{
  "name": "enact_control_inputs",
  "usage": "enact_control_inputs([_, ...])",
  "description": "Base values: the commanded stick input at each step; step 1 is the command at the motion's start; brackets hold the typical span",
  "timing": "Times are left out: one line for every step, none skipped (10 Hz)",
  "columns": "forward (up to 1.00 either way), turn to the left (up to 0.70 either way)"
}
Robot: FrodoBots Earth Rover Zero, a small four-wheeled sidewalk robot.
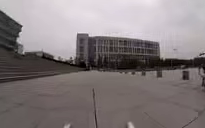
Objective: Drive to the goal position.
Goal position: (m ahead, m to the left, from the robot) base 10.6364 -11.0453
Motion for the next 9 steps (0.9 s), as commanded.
enact_control_inputs([0.70,0.00])
enact_control_inputs([0.70,0.00])
enact_control_inputs([0.70,0.00])
enact_control_inputs([0.70,0.00])
enact_control_inputs([0.70,0.00])
enact_control_inputs([0.70,0.00])
enact_control_inputs([0.70,0.00])
enact_control_inputs([0.70,0.00])
enact_control_inputs([0.70,0.00])
